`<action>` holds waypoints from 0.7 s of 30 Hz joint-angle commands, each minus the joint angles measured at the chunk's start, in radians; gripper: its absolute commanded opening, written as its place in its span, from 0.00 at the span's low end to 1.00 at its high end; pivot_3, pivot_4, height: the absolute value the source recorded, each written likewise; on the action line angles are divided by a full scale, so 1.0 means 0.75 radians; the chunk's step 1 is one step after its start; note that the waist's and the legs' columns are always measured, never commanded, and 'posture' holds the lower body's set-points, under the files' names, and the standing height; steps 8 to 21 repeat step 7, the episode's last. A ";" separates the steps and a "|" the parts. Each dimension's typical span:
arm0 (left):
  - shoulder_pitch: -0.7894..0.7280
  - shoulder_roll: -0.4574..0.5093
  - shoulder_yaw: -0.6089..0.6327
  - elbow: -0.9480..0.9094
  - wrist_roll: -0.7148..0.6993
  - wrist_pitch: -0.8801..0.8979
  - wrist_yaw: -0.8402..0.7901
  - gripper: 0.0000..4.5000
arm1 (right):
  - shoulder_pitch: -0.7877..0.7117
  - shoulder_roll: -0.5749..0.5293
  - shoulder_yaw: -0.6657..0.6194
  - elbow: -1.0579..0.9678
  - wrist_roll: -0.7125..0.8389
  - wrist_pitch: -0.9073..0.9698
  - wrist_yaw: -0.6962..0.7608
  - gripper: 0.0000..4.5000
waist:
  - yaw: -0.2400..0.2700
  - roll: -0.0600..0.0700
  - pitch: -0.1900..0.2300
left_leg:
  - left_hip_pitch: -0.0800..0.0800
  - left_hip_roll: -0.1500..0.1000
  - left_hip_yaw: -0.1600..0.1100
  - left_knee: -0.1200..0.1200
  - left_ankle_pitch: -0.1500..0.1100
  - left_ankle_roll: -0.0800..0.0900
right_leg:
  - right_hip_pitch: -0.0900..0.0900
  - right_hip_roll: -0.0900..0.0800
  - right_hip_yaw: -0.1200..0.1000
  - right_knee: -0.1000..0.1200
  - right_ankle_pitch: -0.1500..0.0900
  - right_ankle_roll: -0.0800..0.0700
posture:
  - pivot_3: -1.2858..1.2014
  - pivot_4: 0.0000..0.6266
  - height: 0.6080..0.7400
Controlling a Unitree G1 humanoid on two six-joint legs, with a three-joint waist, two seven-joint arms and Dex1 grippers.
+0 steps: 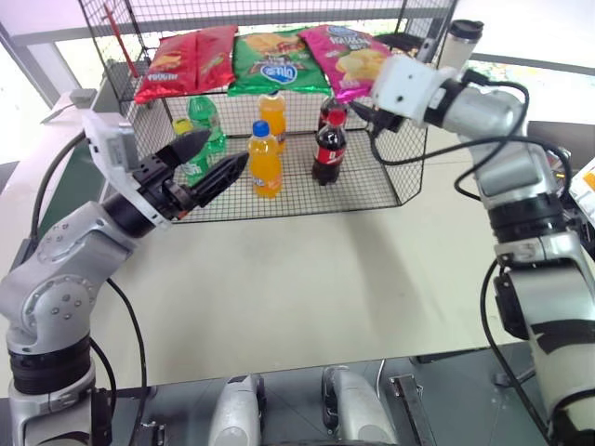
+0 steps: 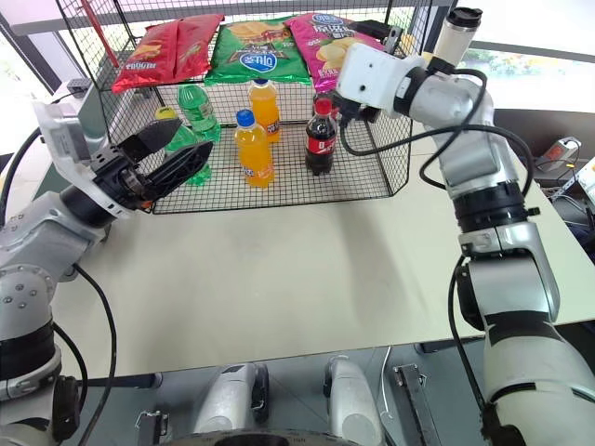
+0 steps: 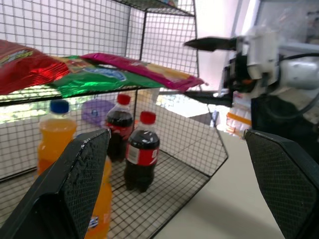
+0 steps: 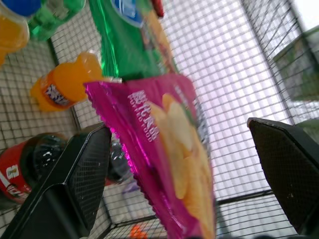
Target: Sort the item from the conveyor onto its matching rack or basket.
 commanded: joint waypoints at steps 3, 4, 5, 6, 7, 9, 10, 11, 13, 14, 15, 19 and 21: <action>0.099 0.084 -0.013 -0.057 0.076 0.008 -0.066 1.00 | 0.219 0.003 -0.301 -0.475 0.491 0.439 0.058 0.99 | -0.003 0.000 0.000 | 0.000 0.000 0.000 0.000 0.000 0.000 | 0.000 0.000 0.000 0.000 0.000 0.000 | 0.52 0.24 1.00; 0.119 0.085 -0.004 -0.061 0.072 0.012 -0.061 1.00 | 0.268 0.008 -0.344 -0.554 0.584 0.549 0.055 0.99 | -0.004 0.000 0.000 | 0.001 0.000 0.000 -0.001 0.000 0.000 | 0.000 0.000 0.000 0.000 0.000 0.000 | 0.52 0.24 1.00; 0.146 0.083 0.012 -0.066 0.062 0.016 -0.056 1.00 | 0.340 0.008 -0.388 -0.640 0.693 0.664 0.061 0.99 | -0.003 0.000 0.000 | 0.002 0.000 0.000 -0.002 0.000 0.000 | 0.000 0.000 0.000 0.001 0.000 0.000 | 0.52 0.24 1.00; 0.160 0.079 0.028 -0.064 0.053 0.019 -0.051 1.00 | 0.383 0.007 -0.411 -0.697 0.757 0.739 0.060 0.99 | -0.002 0.000 0.000 | 0.002 0.001 0.000 -0.002 0.000 0.000 | 0.000 0.000 0.000 0.001 0.000 0.000 | 0.52 0.24 1.00; 0.180 0.082 0.039 -0.069 0.064 0.014 -0.050 1.00 | 0.429 0.006 -0.430 -0.749 0.817 0.813 0.059 0.99 | -0.002 0.000 0.000 | 0.002 0.001 0.000 -0.002 0.000 0.000 | 0.001 0.000 -0.001 0.001 0.000 0.000 | 0.52 0.24 1.00; 0.180 0.082 0.039 -0.069 0.064 0.014 -0.050 1.00 | 0.429 0.006 -0.430 -0.749 0.817 0.813 0.059 0.99 | -0.002 0.000 0.000 | 0.002 0.001 0.000 -0.002 0.000 0.000 | 0.001 0.000 -0.001 0.001 0.000 0.000 | 0.52 0.24 1.00; 0.180 0.082 0.039 -0.069 0.064 0.014 -0.050 1.00 | 0.429 0.006 -0.430 -0.749 0.817 0.813 0.059 0.99 | -0.002 0.000 0.000 | 0.002 0.001 0.000 -0.002 0.000 0.000 | 0.001 0.000 -0.001 0.001 0.000 0.000 | 0.52 0.24 1.00; 0.180 0.082 0.039 -0.069 0.064 0.014 -0.050 1.00 | 0.429 0.006 -0.430 -0.749 0.817 0.813 0.059 0.99 | -0.002 0.000 0.000 | 0.002 0.001 0.000 -0.002 0.000 0.000 | 0.001 0.000 -0.001 0.001 0.000 0.000 | 0.52 0.24 1.00; 0.180 0.082 0.039 -0.069 0.064 0.014 -0.050 1.00 | 0.429 0.006 -0.430 -0.749 0.817 0.813 0.059 0.99 | -0.002 0.000 0.000 | 0.002 0.001 0.000 -0.002 0.000 0.000 | 0.001 0.000 -0.001 0.001 0.000 0.000 | 0.52 0.24 1.00; 0.180 0.082 0.039 -0.069 0.064 0.014 -0.050 1.00 | 0.429 0.006 -0.430 -0.749 0.817 0.813 0.059 0.99 | -0.002 0.000 0.000 | 0.002 0.001 0.000 -0.002 0.000 0.000 | 0.001 0.000 -0.001 0.001 0.000 0.000 | 0.52 0.24 1.00; 0.180 0.082 0.039 -0.069 0.064 0.014 -0.050 1.00 | 0.429 0.006 -0.430 -0.749 0.817 0.813 0.059 0.99 | -0.002 0.000 0.000 | 0.002 0.001 0.000 -0.002 0.000 0.000 | 0.001 0.000 -0.001 0.001 0.000 0.000 | 0.52 0.24 1.00; 0.180 0.082 0.039 -0.069 0.064 0.014 -0.050 1.00 | 0.429 0.006 -0.430 -0.749 0.817 0.813 0.059 0.99 | -0.002 0.000 0.000 | 0.002 0.001 0.000 -0.002 0.000 0.000 | 0.001 0.000 -0.001 0.001 0.000 0.000 | 0.52 0.24 1.00; 0.180 0.082 0.039 -0.069 0.064 0.014 -0.050 1.00 | 0.429 0.006 -0.430 -0.749 0.817 0.813 0.059 0.99 | -0.002 0.000 0.000 | 0.002 0.001 0.000 -0.002 0.000 0.000 | 0.001 0.000 -0.001 0.001 0.000 0.000 | 0.52 0.24 1.00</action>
